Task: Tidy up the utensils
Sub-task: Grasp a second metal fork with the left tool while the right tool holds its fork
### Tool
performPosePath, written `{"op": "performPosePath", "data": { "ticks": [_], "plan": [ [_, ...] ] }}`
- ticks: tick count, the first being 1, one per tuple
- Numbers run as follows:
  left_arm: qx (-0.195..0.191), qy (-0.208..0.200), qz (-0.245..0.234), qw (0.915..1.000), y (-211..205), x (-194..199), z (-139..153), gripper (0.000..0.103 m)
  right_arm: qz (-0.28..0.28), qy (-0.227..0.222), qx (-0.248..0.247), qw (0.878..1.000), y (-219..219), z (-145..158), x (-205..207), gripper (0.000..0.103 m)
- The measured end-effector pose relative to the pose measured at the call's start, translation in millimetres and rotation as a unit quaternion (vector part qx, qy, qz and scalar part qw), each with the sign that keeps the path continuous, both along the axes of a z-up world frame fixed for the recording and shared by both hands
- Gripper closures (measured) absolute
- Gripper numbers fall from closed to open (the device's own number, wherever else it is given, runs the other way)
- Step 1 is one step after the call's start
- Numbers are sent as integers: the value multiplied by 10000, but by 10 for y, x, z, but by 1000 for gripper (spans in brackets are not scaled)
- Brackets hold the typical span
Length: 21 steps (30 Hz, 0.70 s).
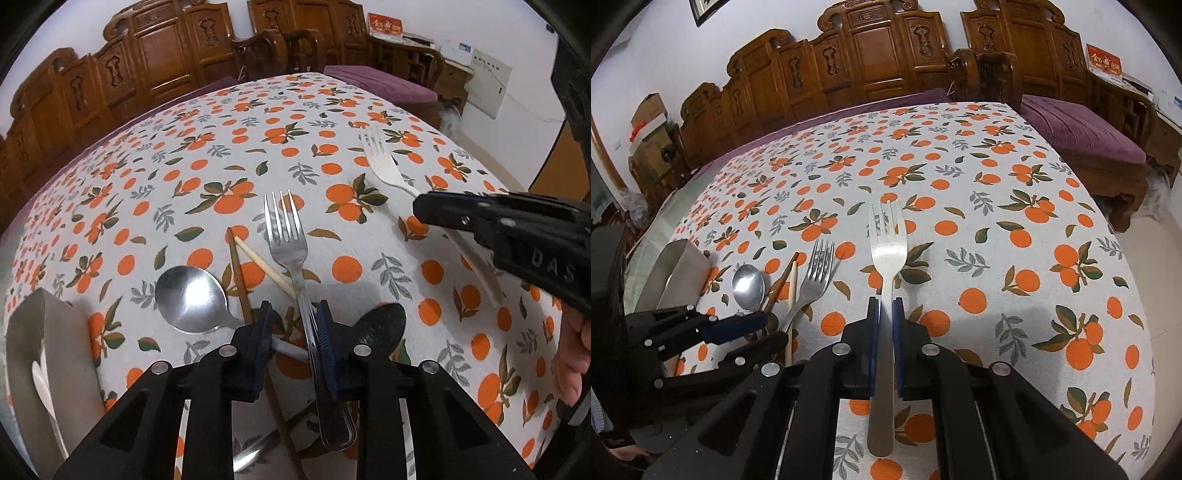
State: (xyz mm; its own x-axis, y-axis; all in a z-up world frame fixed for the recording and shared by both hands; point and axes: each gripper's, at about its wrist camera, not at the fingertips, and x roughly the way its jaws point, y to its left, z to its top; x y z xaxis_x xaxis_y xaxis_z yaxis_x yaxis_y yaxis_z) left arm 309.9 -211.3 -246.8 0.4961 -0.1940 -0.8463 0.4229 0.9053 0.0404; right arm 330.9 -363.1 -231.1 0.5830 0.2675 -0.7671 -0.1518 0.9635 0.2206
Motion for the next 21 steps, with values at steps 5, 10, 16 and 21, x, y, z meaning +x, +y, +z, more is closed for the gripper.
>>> {"op": "performPosePath", "data": {
  "ticks": [5,10,16,21],
  "plan": [
    [-16,136,-8,9999,-20,22,9,93,-23,-1,-2,10000,-6,7,-4,94],
    [-53,271,77,9996,43,-13,13,96,-48,-19,35,10000,-11,15,-8,94],
    [46,283,44,9996,47,-39,9,95,-45,-32,53,10000,-8,24,-17,94],
    [148,323,-9,9994,5,10,-8,94,-47,-28,44,10000,-13,28,-15,94]
  ]
}}
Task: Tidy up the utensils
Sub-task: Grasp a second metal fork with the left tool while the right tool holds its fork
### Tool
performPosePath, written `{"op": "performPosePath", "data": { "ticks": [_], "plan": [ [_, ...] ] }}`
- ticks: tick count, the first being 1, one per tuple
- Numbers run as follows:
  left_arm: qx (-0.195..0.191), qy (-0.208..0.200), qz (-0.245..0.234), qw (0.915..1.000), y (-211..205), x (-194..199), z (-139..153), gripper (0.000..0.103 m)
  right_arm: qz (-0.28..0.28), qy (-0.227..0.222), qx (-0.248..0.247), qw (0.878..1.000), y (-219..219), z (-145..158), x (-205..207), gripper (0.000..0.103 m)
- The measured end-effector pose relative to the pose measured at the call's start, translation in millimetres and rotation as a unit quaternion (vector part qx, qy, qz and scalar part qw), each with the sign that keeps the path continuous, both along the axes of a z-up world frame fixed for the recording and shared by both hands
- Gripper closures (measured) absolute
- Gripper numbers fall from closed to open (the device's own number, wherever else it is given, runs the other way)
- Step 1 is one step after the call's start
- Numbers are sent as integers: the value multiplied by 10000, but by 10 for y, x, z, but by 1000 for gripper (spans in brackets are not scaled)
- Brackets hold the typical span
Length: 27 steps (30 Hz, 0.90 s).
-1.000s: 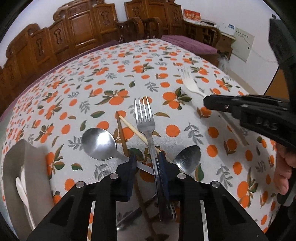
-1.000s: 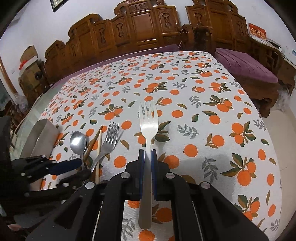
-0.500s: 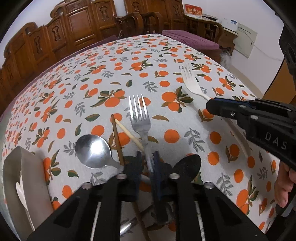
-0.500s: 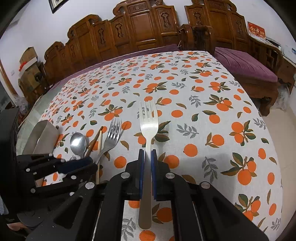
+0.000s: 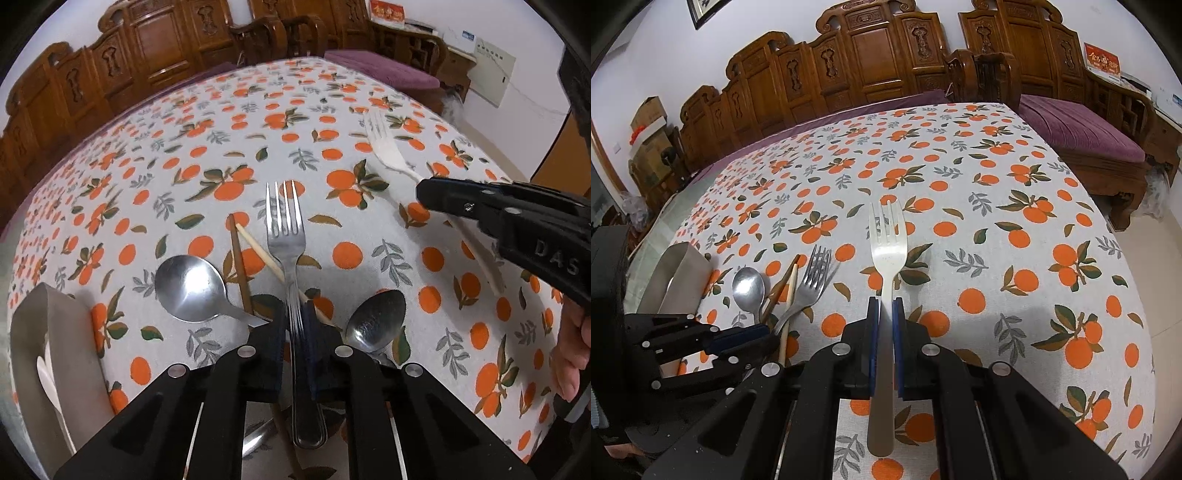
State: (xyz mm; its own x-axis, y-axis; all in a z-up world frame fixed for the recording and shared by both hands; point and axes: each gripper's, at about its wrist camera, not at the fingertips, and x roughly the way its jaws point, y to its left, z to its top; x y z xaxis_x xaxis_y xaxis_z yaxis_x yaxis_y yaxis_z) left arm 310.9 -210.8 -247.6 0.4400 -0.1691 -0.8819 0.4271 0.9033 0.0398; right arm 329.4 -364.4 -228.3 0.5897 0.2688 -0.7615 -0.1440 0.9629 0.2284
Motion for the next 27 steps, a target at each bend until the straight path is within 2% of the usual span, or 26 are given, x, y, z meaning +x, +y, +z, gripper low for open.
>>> {"op": "performPosePath", "data": {
  "ticks": [2,6,11,18,27],
  "plan": [
    [31,66,-36,10000,-11,30,-44,94,1,-6,3,10000,3,2,-1,94],
    [-172,144,46,9997,31,72,-40,96,10,-15,9,10000,2,0,2,94],
    [-217,-35,66,9997,51,10,18,96,17,-15,8,10000,14,7,-1,94],
    [-369,-401,103,9985,138,-122,291,96,122,-126,-42,9998,120,72,-43,94],
    [-506,-713,240,9959,454,-323,632,96,397,-270,-61,9988,386,196,-159,94]
  ]
}}
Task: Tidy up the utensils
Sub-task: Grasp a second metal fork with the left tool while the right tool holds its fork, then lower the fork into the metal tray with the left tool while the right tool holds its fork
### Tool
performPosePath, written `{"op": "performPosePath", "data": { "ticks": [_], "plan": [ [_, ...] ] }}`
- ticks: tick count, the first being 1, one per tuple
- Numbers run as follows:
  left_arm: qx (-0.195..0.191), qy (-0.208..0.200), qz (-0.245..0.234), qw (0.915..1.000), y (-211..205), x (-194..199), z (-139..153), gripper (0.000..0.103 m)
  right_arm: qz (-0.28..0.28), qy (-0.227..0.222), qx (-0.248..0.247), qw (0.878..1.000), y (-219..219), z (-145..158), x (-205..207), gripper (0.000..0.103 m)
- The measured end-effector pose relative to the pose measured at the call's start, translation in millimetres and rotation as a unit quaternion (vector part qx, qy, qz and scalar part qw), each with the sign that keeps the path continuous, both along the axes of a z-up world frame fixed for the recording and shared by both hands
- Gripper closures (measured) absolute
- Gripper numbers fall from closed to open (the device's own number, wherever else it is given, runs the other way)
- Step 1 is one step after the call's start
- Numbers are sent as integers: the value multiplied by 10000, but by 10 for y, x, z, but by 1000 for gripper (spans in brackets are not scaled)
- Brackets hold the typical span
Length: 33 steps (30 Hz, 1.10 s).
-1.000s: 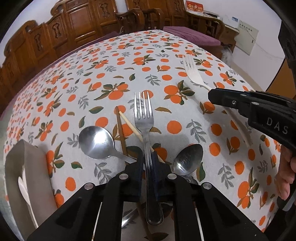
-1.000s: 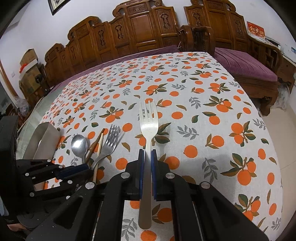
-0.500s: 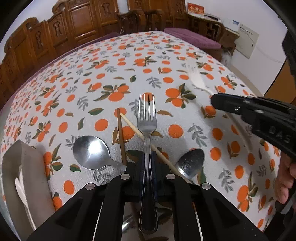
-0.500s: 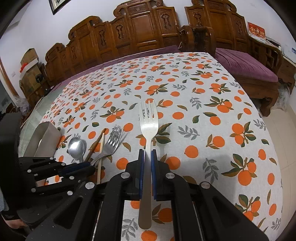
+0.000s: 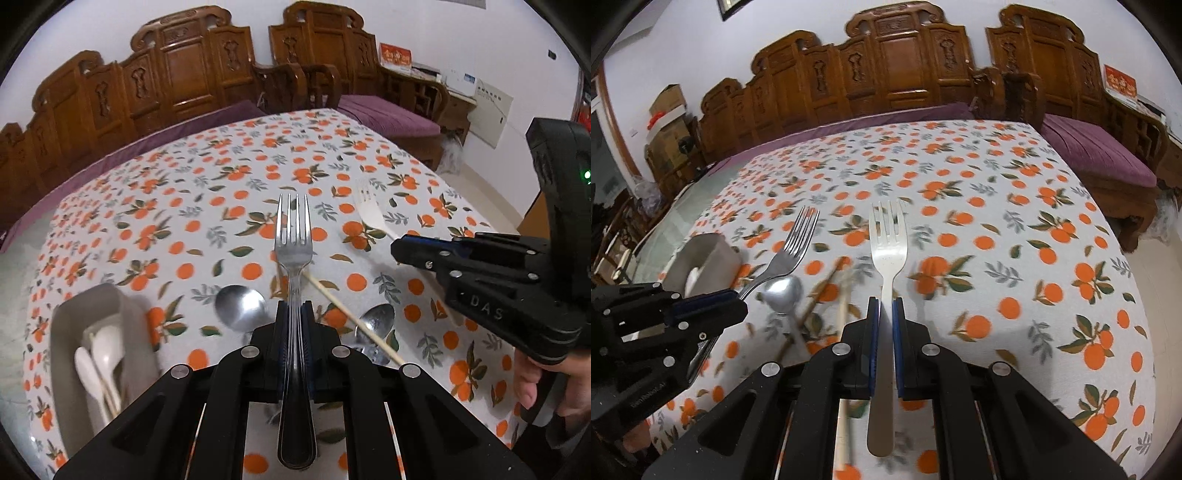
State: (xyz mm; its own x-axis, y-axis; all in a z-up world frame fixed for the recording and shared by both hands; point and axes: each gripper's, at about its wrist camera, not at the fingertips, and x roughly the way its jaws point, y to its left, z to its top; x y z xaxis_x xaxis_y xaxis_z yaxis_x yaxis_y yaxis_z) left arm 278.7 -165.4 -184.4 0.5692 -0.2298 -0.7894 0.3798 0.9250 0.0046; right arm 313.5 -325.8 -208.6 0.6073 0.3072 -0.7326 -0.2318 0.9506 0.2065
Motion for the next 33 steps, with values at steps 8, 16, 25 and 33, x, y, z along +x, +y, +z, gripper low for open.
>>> {"op": "performPosePath", "data": {
  "ticks": [8,16,25,33],
  "plan": [
    [-84,-164,73,9998,405,-219,202,96,424,-188,-146,9988,431,143,-180,94],
    [-143,-226,191,9995,854,-346,256,96,592,-203,-251,9977,701,146,-246,94],
    [-246,-158,463,9985,1244,-382,97,96,781,-238,-338,9961,927,141,-340,94],
    [-369,-36,732,9966,1521,-339,-35,96,1009,-260,-399,9938,1102,128,-425,94]
  ]
}}
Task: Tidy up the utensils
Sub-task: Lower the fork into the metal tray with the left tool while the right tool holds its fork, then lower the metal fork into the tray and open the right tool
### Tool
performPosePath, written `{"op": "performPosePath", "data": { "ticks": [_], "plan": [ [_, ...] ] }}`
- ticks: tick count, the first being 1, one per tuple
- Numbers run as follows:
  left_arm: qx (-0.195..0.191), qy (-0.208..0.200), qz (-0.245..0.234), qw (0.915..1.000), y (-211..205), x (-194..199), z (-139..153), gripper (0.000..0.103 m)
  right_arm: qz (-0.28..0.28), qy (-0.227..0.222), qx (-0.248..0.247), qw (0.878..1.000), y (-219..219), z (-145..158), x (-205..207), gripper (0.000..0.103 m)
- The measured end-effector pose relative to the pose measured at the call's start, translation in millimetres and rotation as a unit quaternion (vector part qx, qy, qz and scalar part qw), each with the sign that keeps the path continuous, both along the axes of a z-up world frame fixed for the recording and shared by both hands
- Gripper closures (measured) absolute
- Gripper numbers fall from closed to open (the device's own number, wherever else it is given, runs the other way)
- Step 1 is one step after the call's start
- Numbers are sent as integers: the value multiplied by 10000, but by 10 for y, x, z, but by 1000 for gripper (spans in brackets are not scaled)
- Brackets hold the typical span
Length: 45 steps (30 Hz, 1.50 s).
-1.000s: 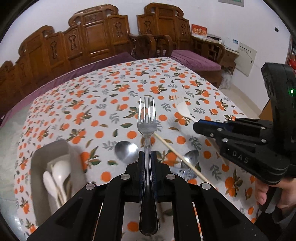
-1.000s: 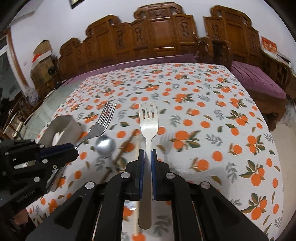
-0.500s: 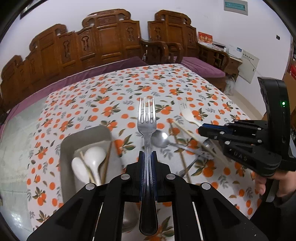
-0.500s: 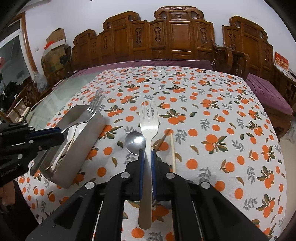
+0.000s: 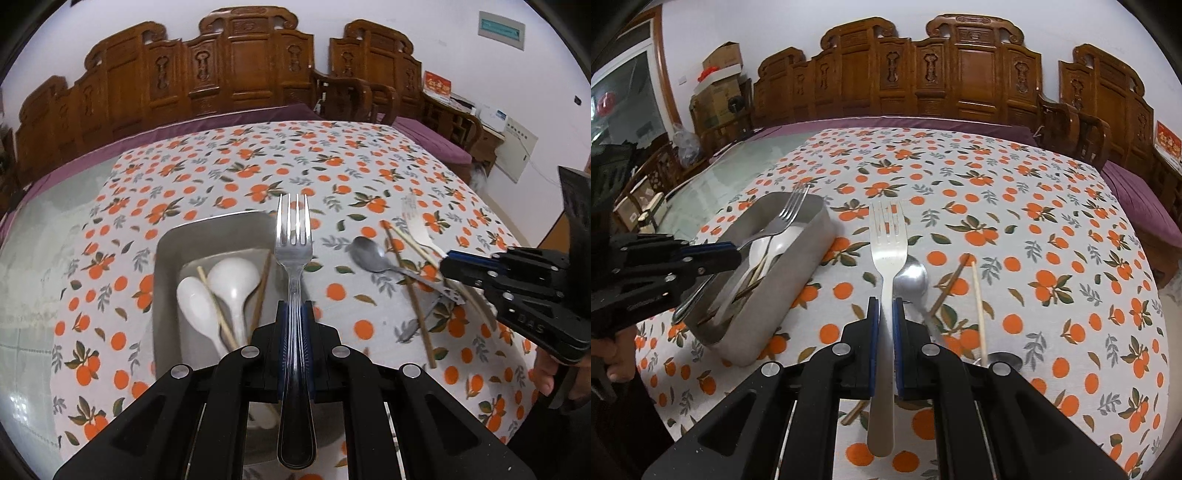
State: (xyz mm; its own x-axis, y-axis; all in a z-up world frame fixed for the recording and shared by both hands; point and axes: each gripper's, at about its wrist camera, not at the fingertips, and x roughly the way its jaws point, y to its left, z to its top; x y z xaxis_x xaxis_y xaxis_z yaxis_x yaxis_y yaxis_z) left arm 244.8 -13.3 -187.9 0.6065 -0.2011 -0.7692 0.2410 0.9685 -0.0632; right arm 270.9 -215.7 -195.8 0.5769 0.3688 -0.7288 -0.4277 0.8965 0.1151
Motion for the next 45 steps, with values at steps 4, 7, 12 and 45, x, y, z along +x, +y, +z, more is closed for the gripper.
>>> {"op": "performPosePath", "data": {
  "ticks": [4,7,12,45],
  "plan": [
    [18,82,144,9999,124,44,-74,96,111,-27,-51,9999,90,-3,-48,94],
    [47,120,257,9996,216,74,-120,96,159,-44,-81,9998,150,-6,-86,94],
    [47,276,476,9985,379,158,-232,96,182,-54,-121,9997,205,-24,-140,94],
    [89,-325,411,9986,871,107,282,50,-107,11,-239,9997,1095,379,-209,94]
  ]
}}
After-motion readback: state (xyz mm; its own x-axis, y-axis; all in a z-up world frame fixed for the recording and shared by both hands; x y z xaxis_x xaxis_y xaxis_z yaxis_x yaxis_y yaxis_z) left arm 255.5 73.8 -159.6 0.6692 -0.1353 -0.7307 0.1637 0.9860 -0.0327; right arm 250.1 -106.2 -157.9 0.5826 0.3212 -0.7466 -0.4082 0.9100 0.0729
